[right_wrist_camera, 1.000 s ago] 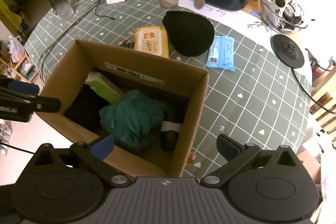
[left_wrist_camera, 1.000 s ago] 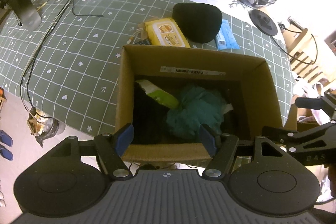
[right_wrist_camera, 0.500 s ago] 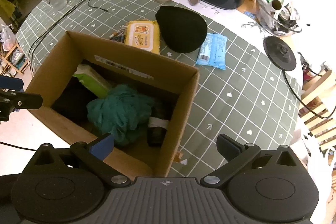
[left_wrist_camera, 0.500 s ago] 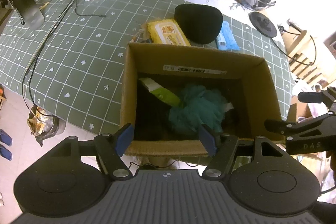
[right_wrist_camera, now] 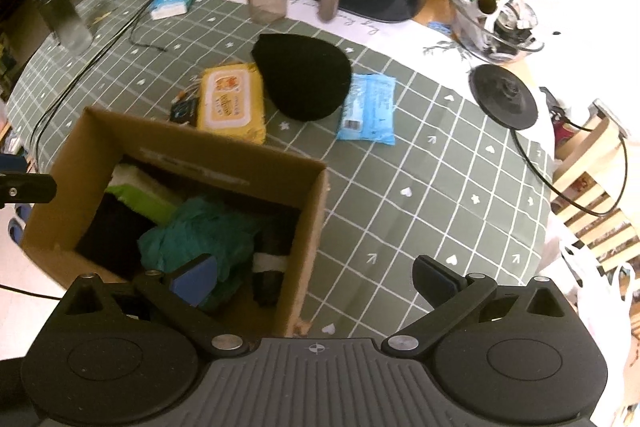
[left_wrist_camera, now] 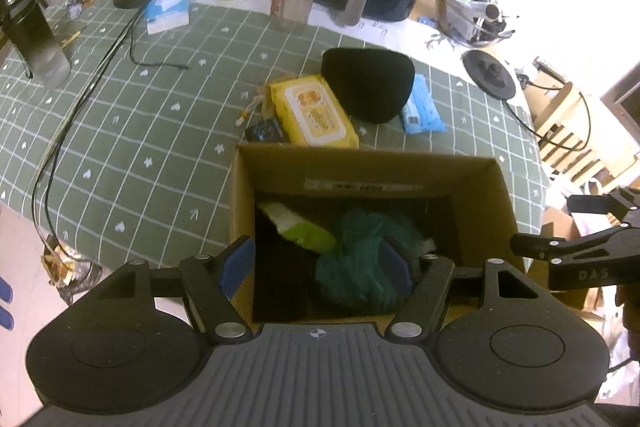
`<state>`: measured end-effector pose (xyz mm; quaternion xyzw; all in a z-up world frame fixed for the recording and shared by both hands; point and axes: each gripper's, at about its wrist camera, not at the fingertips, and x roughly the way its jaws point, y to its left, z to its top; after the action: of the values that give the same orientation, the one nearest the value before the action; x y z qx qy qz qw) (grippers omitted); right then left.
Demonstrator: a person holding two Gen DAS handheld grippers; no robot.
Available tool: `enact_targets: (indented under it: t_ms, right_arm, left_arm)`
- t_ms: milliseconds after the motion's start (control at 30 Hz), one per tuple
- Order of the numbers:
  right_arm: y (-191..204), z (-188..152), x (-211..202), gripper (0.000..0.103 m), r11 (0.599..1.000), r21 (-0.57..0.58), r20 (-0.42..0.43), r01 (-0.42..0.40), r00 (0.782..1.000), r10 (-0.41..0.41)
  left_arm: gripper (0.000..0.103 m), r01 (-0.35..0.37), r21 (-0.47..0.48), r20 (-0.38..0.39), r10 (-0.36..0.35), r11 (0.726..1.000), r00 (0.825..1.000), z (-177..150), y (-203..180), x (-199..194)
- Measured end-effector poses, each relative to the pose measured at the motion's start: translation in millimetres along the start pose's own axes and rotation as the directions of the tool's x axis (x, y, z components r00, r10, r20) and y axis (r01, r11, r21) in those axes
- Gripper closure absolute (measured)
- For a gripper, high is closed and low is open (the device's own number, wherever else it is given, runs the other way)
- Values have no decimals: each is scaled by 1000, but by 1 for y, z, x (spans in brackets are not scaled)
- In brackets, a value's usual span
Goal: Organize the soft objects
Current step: 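Withdraw both grippers from the box toward the remaining items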
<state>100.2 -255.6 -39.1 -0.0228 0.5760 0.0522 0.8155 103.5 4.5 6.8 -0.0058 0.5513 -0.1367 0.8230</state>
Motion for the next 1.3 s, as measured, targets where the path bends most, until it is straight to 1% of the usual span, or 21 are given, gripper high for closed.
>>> enact_targets:
  t_ms: [267,500,700,767,933,1100,1300]
  right_arm:
    - [-19,18,3,0,997,56,8,44,999,-45]
    - [-33,36,10,0,992,69,16,109,994,-110]
    - [-46,49,21,0,988,77,20,134,991,-136]
    - [-51,53,27,0,988,85,20,130,991,-132]
    - [-66,63,44,0,989,120,25,87,996,-90]
    - [-78,73,68,0,989,143,30,24,999,-29]
    - [-82,84,102,0,992,115,53,-44,998,38]
  left_arm:
    - [35,17,24,16,-18,1000,1000,18,5,5]
    - [35,38,44,22,-39,998,999,33,10,10]
    - [35,52,45,31,-54,998,998,43,13,13]
    - [35,59,45,35,-60,997,998,45,13,14]
    - [35,70,41,29,-71,997,997,48,16,18]
    - [35,81,27,17,-82,996,996,47,23,20]
    - [35,80,-5,14,-80,997,997,45,34,21]
